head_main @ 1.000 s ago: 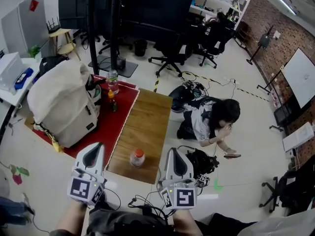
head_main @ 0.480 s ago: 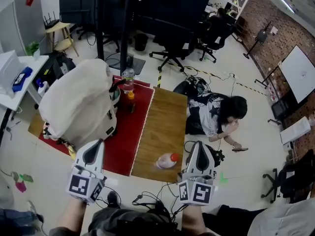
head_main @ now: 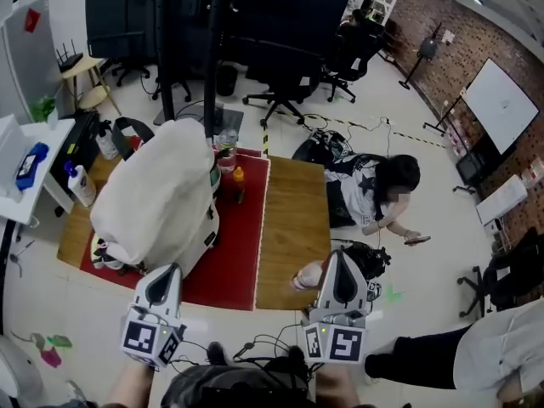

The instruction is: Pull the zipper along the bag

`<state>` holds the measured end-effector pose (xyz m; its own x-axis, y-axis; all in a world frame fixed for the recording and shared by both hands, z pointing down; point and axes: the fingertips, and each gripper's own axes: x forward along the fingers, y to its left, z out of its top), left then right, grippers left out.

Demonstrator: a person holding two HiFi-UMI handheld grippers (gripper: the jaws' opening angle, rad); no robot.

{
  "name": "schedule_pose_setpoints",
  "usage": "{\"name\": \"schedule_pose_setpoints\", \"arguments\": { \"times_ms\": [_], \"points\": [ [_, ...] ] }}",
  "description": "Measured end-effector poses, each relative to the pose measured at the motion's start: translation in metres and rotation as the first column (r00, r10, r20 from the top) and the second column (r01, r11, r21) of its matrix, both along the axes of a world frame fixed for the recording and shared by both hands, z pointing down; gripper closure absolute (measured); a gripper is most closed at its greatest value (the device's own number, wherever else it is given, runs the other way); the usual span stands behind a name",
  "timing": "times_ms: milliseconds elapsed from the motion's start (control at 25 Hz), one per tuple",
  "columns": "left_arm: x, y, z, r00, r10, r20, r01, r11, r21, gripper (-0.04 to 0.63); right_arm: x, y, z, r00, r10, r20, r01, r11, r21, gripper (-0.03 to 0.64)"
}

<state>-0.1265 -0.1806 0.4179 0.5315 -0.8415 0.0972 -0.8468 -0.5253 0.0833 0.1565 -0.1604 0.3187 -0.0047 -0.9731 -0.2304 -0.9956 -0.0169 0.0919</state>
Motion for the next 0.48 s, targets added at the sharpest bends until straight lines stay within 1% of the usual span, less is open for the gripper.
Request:
{"name": "schedule_pose_setpoints", "arguments": {
  "times_ms": [120, 240, 360, 480],
  "points": [
    [-0.021, 0.005, 0.001, 1.000, 0.008, -0.010, -0.008, 1.000, -0.014, 0.569, -0.030, 0.006, 0.001, 1.000, -0.023, 0.013, 0.024, 1.000, -0.011, 0.601],
    [-0.038, 0.006, 0.007, 0.999, 0.002, -0.040, -0.004, 0.999, -0.044, 0.569, -0.046, 0.014, 0.004, 0.999, -0.034, 0.033, 0.034, 0.999, -0.025, 0.601],
    [-0.045, 0.007, 0.019, 0.999, -0.011, -0.044, 0.008, 0.998, -0.067, 0.569, -0.047, 0.022, 0.006, 0.999, -0.028, 0.015, 0.029, 0.999, -0.037, 0.601],
    [-0.037, 0.007, 0.024, 1.000, -0.019, -0.024, 0.017, 0.997, -0.075, 0.569, -0.035, 0.031, 0.007, 0.999, -0.028, 0.020, 0.028, 0.999, -0.038, 0.601]
  ]
}}
